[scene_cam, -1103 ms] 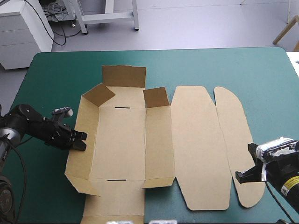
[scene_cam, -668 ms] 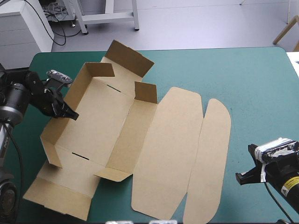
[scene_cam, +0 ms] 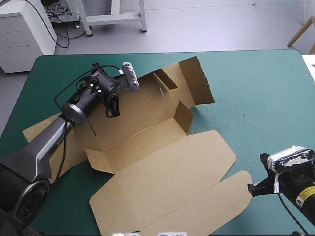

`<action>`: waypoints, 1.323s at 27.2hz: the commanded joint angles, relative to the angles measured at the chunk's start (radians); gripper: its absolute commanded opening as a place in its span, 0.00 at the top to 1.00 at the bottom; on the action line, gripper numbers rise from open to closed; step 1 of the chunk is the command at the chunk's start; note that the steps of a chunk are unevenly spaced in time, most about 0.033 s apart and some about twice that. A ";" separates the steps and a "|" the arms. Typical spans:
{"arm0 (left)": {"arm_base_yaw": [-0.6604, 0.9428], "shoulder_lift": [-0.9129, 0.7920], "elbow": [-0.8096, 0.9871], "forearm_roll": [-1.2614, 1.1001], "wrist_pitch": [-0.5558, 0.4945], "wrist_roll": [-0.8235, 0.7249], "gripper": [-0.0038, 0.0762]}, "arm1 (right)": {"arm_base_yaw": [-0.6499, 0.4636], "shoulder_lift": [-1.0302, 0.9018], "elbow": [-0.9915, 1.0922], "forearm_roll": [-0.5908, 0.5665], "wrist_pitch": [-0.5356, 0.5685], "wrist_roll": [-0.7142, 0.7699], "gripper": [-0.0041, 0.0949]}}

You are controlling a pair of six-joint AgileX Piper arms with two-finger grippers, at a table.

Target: Fold the box

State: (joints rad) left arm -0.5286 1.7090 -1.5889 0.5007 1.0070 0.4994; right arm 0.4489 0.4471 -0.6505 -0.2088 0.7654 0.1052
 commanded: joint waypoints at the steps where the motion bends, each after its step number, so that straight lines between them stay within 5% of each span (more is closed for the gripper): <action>1: -0.105 -0.040 -0.029 0.089 -0.059 -0.002 0.96 | -0.007 0.008 -0.028 -0.025 -0.062 -0.011 0.98; 7: -0.318 -0.040 -0.027 0.355 -0.106 -0.132 0.96 | -0.007 0.008 -0.028 -0.025 -0.062 -0.011 0.98; 14: -0.386 -0.040 -0.003 0.433 -0.109 -0.209 0.96 | -0.007 0.008 -0.028 -0.025 -0.062 -0.011 0.98; 27: -0.522 -0.049 0.249 1.043 -0.130 -0.699 0.96 | -0.007 0.008 -0.028 -0.025 -0.062 -0.011 0.98; 36: -0.527 -0.060 0.376 1.190 -0.106 -0.907 0.96 | -0.007 0.008 -0.028 -0.021 -0.062 -0.011 0.98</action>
State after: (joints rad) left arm -1.0476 1.7041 -1.2132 1.5780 0.8603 -0.3268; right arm 0.4489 0.4471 -0.6505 -0.2149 0.7699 0.0999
